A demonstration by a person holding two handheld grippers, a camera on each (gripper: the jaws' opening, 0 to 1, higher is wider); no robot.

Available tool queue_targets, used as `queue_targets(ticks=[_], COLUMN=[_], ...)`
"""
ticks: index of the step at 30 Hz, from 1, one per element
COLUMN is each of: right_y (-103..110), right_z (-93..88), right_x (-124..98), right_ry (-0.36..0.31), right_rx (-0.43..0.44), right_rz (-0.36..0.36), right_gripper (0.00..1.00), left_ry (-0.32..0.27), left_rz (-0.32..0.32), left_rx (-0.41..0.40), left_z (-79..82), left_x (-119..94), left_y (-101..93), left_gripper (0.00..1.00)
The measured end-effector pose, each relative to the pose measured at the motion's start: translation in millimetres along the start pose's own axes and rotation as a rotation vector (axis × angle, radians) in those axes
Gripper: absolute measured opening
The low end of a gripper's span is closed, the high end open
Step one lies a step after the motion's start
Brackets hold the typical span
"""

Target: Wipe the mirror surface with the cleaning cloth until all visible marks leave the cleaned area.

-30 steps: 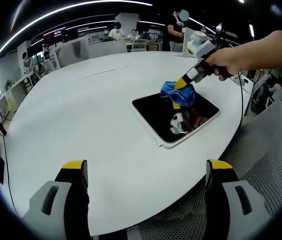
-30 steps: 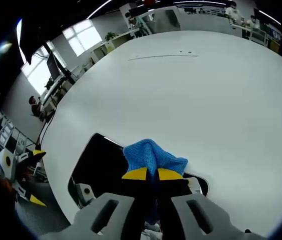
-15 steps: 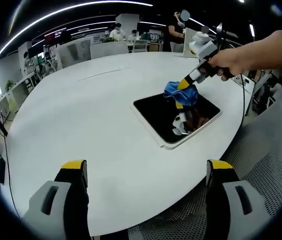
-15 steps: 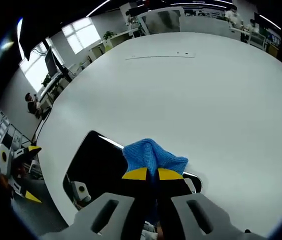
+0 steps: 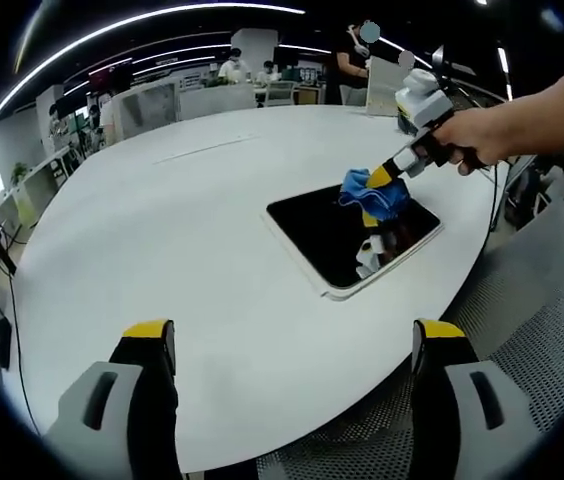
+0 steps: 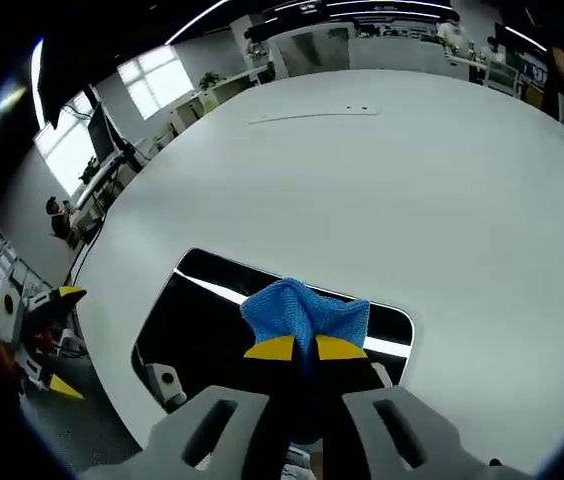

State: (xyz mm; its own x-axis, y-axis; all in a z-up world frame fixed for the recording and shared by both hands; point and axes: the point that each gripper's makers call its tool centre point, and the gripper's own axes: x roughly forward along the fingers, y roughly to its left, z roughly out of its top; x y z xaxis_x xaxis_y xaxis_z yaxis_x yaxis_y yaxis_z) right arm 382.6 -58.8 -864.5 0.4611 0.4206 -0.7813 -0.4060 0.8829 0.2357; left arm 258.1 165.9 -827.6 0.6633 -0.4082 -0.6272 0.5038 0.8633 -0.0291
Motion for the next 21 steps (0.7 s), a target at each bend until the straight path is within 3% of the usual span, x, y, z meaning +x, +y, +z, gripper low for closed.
queue_targets(ticks=[6,17,21], right_y=[5,15,20], right_z=[-12.1,-29.9,-36.2], right_x=[-8,-17,-20], right_ry=[-0.019,-0.019,-0.016], right_rx=[0.048,0.055,0.001], right_rz=[0.001,0.008,0.001], right_gripper=[0.0,0.0,0.0], left_ry=[-0.008,-0.005,-0.007], left_rz=[0.004,-0.002,-0.004], left_rx=[-0.007,-0.012,-0.014], left_z=[1.0,0.3,1.2], left_x=[0,0,1], left_y=[-0.4,-2.4,-3.2], left_gripper=[0.98,0.99,0.99])
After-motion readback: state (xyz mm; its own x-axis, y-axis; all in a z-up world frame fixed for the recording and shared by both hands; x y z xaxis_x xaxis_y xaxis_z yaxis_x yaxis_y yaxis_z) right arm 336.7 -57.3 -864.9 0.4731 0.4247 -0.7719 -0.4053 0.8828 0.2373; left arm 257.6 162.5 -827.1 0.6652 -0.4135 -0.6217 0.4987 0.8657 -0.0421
